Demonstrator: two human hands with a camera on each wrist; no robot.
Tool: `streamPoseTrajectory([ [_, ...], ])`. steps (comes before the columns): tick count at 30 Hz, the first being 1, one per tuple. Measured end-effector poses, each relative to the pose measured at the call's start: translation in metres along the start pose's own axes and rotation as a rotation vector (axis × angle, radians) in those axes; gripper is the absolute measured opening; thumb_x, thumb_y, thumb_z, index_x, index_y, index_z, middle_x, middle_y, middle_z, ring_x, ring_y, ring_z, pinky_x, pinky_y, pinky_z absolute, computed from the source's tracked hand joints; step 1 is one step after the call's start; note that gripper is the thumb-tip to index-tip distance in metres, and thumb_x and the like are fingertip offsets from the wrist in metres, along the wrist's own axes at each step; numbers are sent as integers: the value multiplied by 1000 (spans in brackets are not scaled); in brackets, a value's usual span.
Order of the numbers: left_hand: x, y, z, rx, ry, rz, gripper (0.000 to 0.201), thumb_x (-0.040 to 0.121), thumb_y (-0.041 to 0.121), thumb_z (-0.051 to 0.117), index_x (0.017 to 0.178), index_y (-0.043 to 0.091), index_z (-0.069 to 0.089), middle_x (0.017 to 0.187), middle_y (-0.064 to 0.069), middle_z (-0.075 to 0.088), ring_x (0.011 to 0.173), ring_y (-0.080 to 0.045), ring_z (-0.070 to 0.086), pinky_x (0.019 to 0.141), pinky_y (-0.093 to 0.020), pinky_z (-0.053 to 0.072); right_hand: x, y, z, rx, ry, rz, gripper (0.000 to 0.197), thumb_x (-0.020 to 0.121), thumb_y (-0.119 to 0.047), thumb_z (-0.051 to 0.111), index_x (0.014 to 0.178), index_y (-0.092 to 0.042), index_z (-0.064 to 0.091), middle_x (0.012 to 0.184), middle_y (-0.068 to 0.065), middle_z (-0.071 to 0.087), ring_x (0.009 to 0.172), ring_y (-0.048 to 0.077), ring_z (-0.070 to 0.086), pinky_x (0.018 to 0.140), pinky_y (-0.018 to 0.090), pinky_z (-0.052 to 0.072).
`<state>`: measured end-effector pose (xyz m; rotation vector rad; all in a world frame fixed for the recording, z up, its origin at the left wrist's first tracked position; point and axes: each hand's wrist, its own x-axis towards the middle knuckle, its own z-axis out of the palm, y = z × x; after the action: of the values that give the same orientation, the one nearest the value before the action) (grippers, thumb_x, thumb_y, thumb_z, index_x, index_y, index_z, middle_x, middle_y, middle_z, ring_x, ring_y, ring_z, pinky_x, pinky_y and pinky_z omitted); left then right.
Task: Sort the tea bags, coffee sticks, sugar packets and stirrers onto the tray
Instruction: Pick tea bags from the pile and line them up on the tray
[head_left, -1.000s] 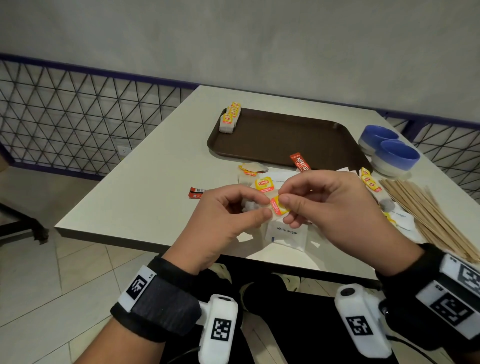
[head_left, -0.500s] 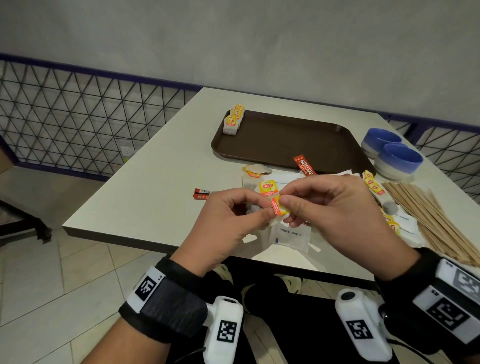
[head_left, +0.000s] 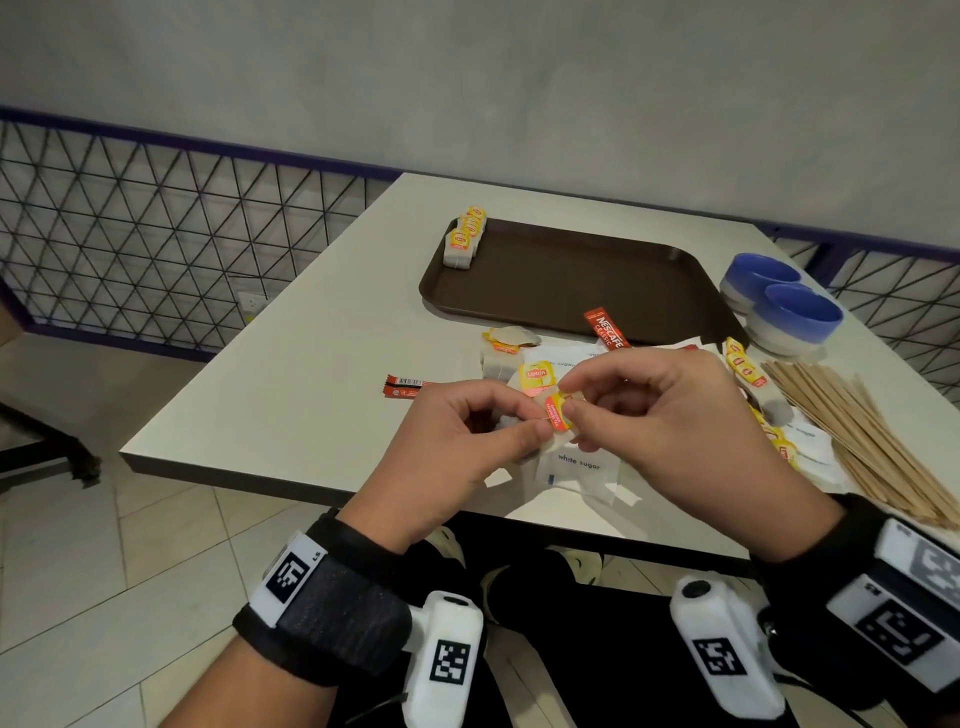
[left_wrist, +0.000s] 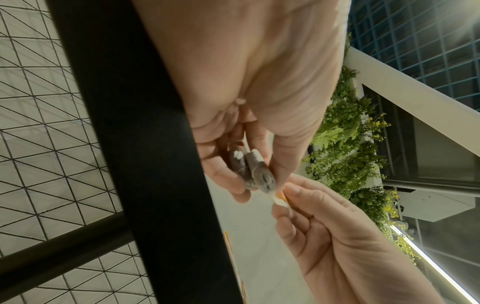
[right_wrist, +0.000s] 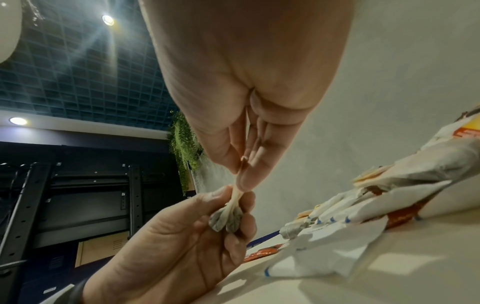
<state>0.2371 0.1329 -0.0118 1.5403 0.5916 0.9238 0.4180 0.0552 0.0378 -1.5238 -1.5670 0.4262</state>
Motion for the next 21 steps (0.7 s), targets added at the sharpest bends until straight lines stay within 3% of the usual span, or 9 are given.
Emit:
streamPoseTrajectory([
  [6, 0, 0, 1, -14, 1, 4, 2, 84, 5, 77, 85, 3, 77, 82, -13, 74, 70, -16, 66, 71, -25, 55, -2, -8, -1, -340, 10, -261, 11, 84, -13, 79, 93, -21, 80, 73, -9, 68, 65, 7, 64, 58, 32, 58],
  [11, -1, 2, 1, -17, -16, 12, 2, 86, 4, 77, 85, 5, 78, 80, -7, 74, 72, -16, 67, 72, -24, 54, -2, -14, 0, -472, -31, -338, 9, 87, -16, 75, 95, -20, 77, 74, -8, 62, 66, 8, 59, 60, 37, 56],
  [16, -1, 3, 1, -31, -4, 20, 2, 85, 5, 76, 87, 5, 77, 79, -13, 73, 71, -18, 66, 71, -26, 55, -2, -17, 1, -440, -76, -268, 48, 91, -19, 71, 136, -25, 57, 81, -12, 62, 72, 8, 61, 66, 32, 58],
  [19, 0, 2, 1, -61, 17, 20, 7, 85, 3, 76, 89, 0, 71, 78, -19, 70, 69, -22, 65, 69, -30, 56, 0, -18, -2, -357, -65, -201, 59, 88, -18, 75, 141, -31, 52, 84, -15, 62, 75, 6, 64, 67, 26, 59],
  [21, 2, 1, 1, -127, 39, -5, 18, 84, -1, 75, 89, 1, 58, 72, -11, 65, 67, -25, 66, 68, -34, 56, 3, -21, -7, -315, -76, -163, 57, 88, -19, 76, 138, -34, 53, 84, -14, 63, 78, 7, 66, 66, 24, 58],
])
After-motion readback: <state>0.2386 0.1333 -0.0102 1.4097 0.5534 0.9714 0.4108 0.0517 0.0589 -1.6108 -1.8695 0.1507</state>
